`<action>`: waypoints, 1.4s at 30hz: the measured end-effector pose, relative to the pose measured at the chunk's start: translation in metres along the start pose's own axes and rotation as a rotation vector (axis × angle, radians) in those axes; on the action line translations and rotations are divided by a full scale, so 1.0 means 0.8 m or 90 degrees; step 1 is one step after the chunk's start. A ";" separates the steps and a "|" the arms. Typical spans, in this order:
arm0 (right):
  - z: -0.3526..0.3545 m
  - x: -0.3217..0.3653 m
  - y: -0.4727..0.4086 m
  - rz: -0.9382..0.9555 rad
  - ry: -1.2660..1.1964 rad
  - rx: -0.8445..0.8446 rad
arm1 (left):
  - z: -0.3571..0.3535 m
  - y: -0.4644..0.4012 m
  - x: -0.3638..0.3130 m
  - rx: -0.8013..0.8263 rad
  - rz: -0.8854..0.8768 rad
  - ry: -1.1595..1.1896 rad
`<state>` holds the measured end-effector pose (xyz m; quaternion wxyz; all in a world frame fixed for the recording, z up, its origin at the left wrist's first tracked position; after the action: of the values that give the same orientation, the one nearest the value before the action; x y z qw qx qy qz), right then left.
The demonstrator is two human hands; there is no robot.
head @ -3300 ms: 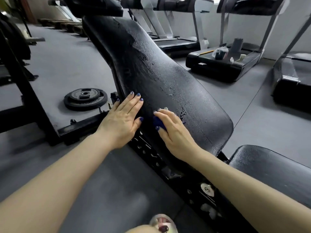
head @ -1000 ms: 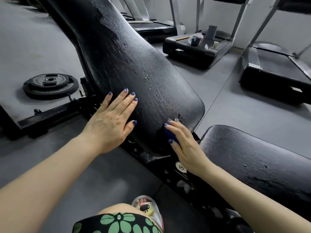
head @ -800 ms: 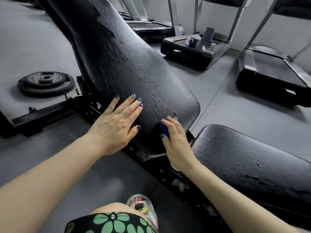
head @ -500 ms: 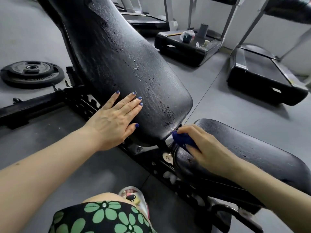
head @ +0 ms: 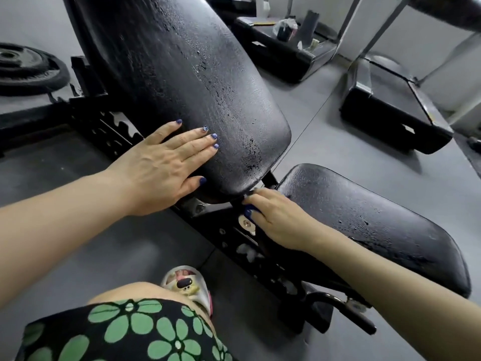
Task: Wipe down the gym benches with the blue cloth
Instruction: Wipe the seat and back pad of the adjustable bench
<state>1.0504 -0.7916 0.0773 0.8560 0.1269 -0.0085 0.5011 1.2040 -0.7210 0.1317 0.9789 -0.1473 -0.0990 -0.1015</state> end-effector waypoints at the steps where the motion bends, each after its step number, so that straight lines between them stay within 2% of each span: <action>1: -0.004 -0.004 -0.012 -0.015 -0.001 0.013 | 0.000 0.000 0.000 0.000 -0.001 0.001; 3: -0.003 -0.009 -0.003 -0.009 -0.004 0.005 | 0.001 -0.001 0.000 0.001 -0.002 0.004; 6: 0.010 -0.010 0.069 0.011 -0.032 -0.015 | 0.002 0.000 0.000 -0.002 0.000 0.005; 10: 0.021 -0.030 0.149 -0.022 -0.042 -0.033 | 0.003 -0.001 -0.003 -0.004 0.004 -0.002; 14: 0.022 -0.039 0.088 -0.009 -0.054 -0.009 | 0.004 0.000 -0.006 0.018 0.015 -0.002; 18: 0.013 -0.064 -0.008 -0.059 -0.064 0.023 | -0.001 0.002 -0.010 0.040 0.045 -0.011; 22: 0.021 -0.071 0.035 -0.025 -0.084 0.014 | -0.001 0.007 -0.017 0.053 0.107 0.015; 25: 0.033 -0.103 0.088 -0.042 -0.085 -0.006 | 0.007 0.005 -0.061 0.055 0.087 0.024; 28: 0.035 -0.112 0.090 -0.093 -0.072 -0.031 | 0.003 -0.008 -0.133 0.078 0.030 0.077; 32: 0.032 -0.087 0.079 -0.088 -0.026 -0.072 | -0.028 -0.012 -0.204 0.173 0.033 0.189; 35: 0.033 -0.085 0.129 -0.043 -0.050 -0.074 | -0.046 -0.007 -0.225 0.234 0.077 0.260; 42: 0.035 -0.095 0.310 0.017 0.032 -0.044 | -0.056 -0.006 -0.233 0.213 0.141 0.333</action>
<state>0.8024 -0.7478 0.1455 0.8532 0.0843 -0.0062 0.5147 1.0315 -0.7079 0.0492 0.9869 0.0364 0.1569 -0.0115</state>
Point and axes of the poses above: each hand's wrist, its own y-axis away from the middle knuckle, its own z-axis out of the back of the hand, x = y × z, the point moved 9 cm from there along -y, towards the middle knuckle, and after that the axes turned 10 degrees about x, right-handed, at the moved point
